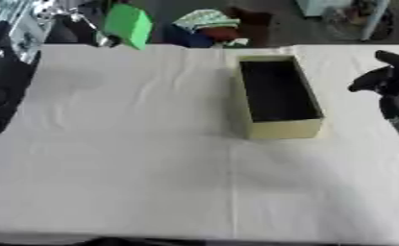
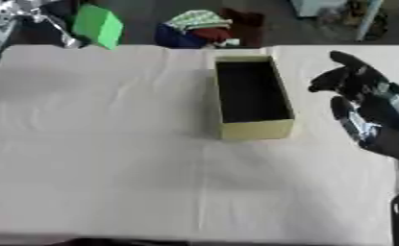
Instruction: Pick up objects on the table and place them in the box.
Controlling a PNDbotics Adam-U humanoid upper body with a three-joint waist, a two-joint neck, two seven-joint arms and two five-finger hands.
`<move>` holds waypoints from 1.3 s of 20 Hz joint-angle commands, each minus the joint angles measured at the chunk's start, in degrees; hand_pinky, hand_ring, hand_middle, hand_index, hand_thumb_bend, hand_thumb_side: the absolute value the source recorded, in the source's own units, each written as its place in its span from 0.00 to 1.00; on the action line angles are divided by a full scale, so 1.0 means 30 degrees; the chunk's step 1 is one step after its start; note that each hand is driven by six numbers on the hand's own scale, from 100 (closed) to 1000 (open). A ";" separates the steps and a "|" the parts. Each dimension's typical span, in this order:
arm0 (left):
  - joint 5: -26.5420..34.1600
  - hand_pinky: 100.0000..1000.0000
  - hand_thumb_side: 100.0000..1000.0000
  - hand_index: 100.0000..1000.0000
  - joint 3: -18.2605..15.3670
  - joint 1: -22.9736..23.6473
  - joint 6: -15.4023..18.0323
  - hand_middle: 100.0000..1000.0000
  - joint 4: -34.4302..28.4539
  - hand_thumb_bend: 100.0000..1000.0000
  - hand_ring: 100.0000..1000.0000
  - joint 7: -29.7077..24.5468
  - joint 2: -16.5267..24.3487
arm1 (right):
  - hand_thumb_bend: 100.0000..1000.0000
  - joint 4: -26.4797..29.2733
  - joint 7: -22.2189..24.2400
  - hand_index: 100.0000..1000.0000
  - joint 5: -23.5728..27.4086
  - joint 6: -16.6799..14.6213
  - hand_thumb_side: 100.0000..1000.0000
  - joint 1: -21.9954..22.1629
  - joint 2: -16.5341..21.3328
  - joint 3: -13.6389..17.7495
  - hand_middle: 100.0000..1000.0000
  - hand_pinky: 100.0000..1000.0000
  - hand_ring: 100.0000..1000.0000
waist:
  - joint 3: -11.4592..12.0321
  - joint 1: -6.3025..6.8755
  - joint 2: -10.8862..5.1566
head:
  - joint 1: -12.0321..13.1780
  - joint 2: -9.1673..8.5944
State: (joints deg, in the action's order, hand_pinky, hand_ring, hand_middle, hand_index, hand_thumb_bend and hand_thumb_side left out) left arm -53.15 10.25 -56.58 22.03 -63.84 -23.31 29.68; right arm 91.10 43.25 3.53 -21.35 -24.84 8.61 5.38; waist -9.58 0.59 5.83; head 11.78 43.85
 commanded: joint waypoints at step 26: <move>-0.4441 0.64 0.10 0.78 0.3012 0.0191 0.4094 0.58 0.0164 0.34 0.61 0.3320 -0.4391 | 0.00 0.0202 0.1338 1.00 0.0891 -0.0015 0.42 -0.0976 -0.0387 -0.0830 0.67 0.81 0.71 | -0.1740 0.0071 0.0601 | 0.0928 0.0089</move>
State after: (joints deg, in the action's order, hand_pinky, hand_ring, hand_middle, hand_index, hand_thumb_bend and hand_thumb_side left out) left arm -66.05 19.20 -55.06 33.58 -62.31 -13.28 16.02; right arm 91.09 46.08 5.78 -20.32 -26.73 7.16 2.81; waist -14.74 0.99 8.36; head 14.53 43.85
